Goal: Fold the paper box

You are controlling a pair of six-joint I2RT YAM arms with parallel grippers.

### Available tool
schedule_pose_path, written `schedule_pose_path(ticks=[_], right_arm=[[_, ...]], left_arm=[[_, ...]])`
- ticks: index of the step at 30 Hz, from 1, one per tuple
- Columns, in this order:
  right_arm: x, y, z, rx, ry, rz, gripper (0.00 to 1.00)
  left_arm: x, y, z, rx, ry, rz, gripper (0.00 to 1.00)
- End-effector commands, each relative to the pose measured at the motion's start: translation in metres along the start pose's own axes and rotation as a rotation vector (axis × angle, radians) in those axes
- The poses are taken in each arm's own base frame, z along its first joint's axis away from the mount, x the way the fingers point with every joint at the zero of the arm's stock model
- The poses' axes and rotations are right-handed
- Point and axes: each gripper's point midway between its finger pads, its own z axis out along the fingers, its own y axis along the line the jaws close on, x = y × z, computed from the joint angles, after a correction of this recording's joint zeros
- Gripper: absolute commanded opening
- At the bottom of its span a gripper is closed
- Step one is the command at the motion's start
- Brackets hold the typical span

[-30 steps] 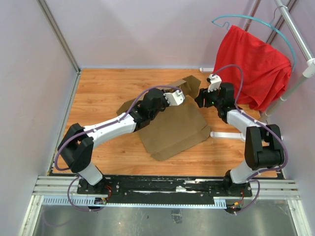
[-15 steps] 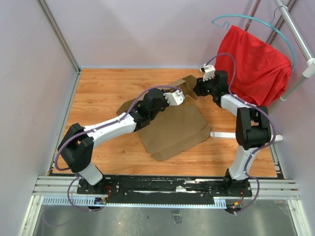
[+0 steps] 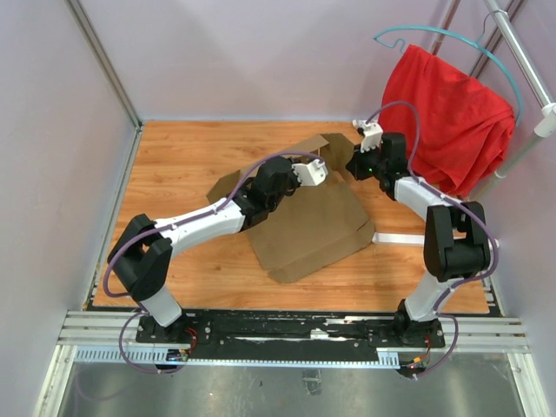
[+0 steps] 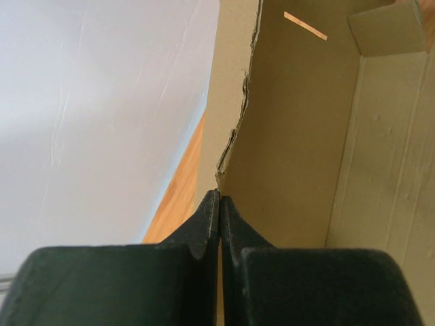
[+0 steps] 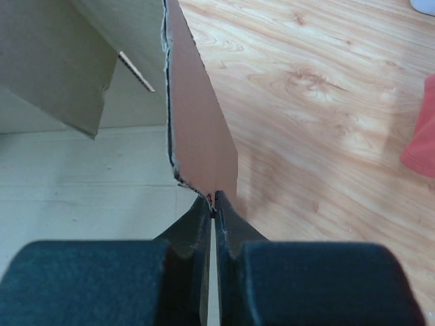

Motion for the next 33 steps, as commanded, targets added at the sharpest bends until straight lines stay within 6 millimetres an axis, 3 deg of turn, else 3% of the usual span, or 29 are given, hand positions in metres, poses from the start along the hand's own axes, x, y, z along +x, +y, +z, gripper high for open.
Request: schedule_pose_path(ticks=[1,11,18,24,28,31,33], right_arm=[[-0.01,0.02,-0.016,-0.017,-0.013,0.018,0.01],[-0.001,0.052,-0.028,-0.054,0.021,0.02,0.01],[0.02,0.067,-0.037,-0.043,0.085,0.074,0.01],[0.038,0.102,-0.045,-0.093,0.1,0.066,0.01],[0.052,0.109,-0.04,-0.113,0.128,0.065,0.02],[0.058,0.11,-0.037,-0.122,0.141,0.065,0.07],[0.06,0.112,-0.036,-0.134,0.141,0.054,0.17]], left_arm=[[-0.01,0.01,-0.002,-0.033,-0.014,-0.007,0.0],[-0.009,0.001,-0.01,0.006,-0.035,-0.024,0.0],[-0.013,-0.012,-0.019,0.065,-0.055,-0.042,0.0],[-0.007,-0.034,-0.031,0.1,-0.066,-0.051,0.0],[0.001,-0.045,-0.034,0.104,-0.047,-0.042,0.0],[0.005,-0.046,-0.035,0.083,-0.033,-0.034,0.0],[0.006,-0.044,-0.034,0.069,-0.028,-0.035,0.0]])
